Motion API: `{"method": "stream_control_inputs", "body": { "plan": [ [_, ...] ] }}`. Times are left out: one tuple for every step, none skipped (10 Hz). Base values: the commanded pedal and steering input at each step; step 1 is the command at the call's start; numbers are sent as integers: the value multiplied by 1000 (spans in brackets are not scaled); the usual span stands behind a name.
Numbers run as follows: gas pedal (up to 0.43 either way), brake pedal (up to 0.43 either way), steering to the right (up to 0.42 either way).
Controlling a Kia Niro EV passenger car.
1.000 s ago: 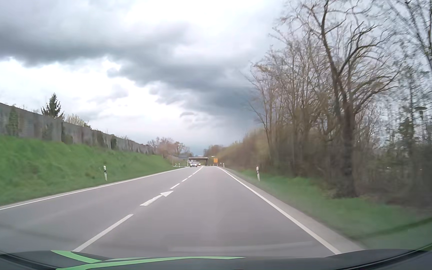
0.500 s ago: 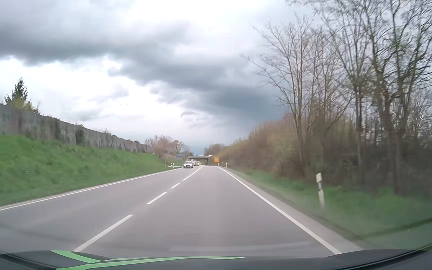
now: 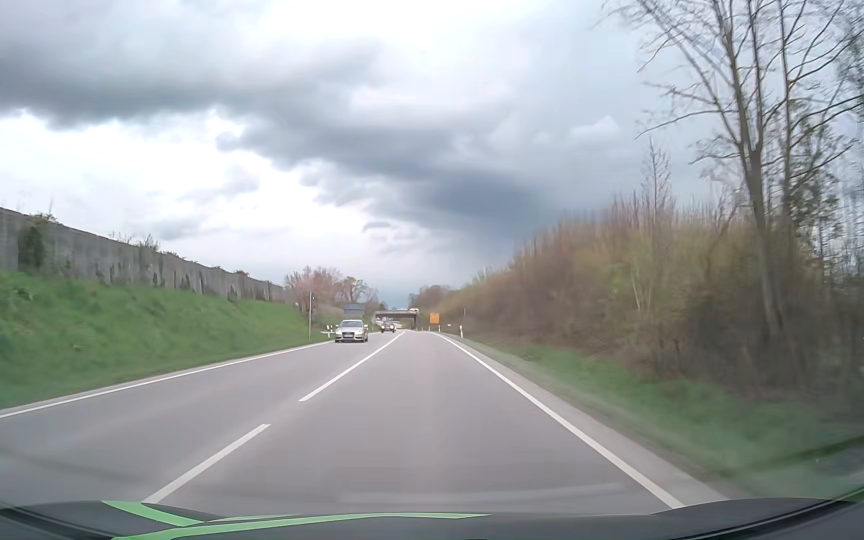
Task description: Follow the waypoints while adhering to traffic rules and regulations
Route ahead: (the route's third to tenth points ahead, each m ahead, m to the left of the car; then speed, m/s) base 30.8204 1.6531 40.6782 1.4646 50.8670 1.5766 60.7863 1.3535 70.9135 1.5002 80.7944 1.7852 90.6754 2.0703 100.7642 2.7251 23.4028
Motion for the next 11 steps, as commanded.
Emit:
{"method": "stream_control_inputs", "body": {
  "plan": [
    [197,0,0],
    [197,0,0],
    [197,0,0],
    [197,0,0],
    [197,0,0],
    [197,0,0],
    [197,0,0],
    [197,0,0],
    [197,0,0],
    [197,0,0],
    [197,0,0]
  ]
}}
